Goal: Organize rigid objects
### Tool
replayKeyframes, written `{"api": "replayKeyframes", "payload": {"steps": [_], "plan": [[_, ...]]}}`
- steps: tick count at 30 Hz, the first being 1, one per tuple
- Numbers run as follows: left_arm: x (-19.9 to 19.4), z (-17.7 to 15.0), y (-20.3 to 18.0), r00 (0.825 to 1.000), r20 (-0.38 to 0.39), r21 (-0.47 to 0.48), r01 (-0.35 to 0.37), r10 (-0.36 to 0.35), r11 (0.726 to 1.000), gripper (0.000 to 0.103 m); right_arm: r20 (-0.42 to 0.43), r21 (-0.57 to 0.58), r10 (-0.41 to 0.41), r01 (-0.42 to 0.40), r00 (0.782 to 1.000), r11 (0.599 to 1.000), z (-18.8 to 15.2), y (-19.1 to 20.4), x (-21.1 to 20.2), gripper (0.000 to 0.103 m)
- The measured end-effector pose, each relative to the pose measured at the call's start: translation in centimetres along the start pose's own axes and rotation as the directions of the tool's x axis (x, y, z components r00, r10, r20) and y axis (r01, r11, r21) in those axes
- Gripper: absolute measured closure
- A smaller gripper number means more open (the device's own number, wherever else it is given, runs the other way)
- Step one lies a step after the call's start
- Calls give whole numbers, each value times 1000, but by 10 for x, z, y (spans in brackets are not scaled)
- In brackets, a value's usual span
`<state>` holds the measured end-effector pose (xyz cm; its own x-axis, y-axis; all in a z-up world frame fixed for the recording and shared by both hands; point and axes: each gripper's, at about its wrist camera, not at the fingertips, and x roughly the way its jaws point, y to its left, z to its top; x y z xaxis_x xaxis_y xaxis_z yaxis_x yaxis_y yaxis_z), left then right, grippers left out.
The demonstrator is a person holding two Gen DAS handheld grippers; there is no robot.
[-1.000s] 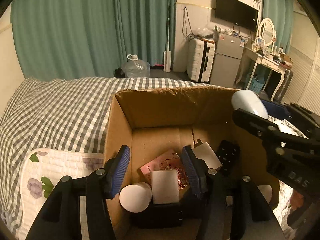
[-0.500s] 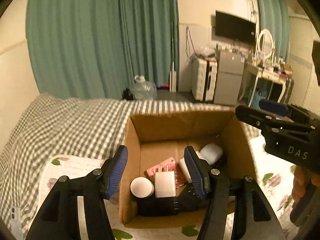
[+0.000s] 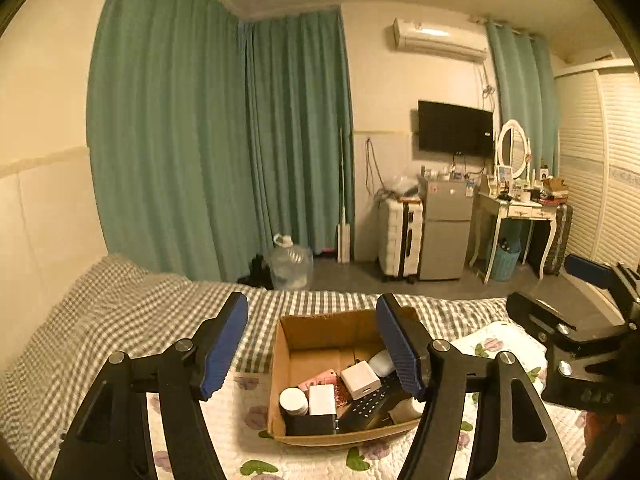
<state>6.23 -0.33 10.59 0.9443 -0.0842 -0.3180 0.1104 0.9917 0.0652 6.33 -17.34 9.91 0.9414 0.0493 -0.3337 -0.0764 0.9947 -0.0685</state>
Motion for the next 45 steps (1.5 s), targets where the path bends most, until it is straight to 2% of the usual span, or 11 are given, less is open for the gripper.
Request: {"api": "replayKeyframes", "payload": {"steps": [4,11,16,20,22,30,34,45], "plan": [[-26,-8,0,1000,22,-20,13,-12,1000,33,37,19,-6,5,999,1000,-7,5,-38,0],[-55,-45,1,998,60,-41,-15,17,999,30,-19,18,3,-2,1000,1000,-43,24,-63,0],[-41,-85,2,1000,8,-46,-14,14,999,29,-46,37,16,-14,999,999,-76,33,-57,0],[-10,-119,-2,998,-47,-32,-48,46,998,29,-82,11,-41,42,996,999,-99,35,-35,0],[-3,-130,-3,996,-82,-39,-26,23,999,29,-83,27,-34,36,996,999,-108,31,-28,0],[-4,-138,-2,996,-86,-53,-6,1,999,29,-101,42,-60,65,993,997,-128,23,-7,0],[-5,-138,-5,997,-76,-44,9,-13,999,29,-102,38,-65,70,993,997,-130,24,-6,0],[-6,-141,-7,995,-96,-28,-8,5,1000,29,-82,24,-66,68,994,997,-127,26,-11,0]]}}
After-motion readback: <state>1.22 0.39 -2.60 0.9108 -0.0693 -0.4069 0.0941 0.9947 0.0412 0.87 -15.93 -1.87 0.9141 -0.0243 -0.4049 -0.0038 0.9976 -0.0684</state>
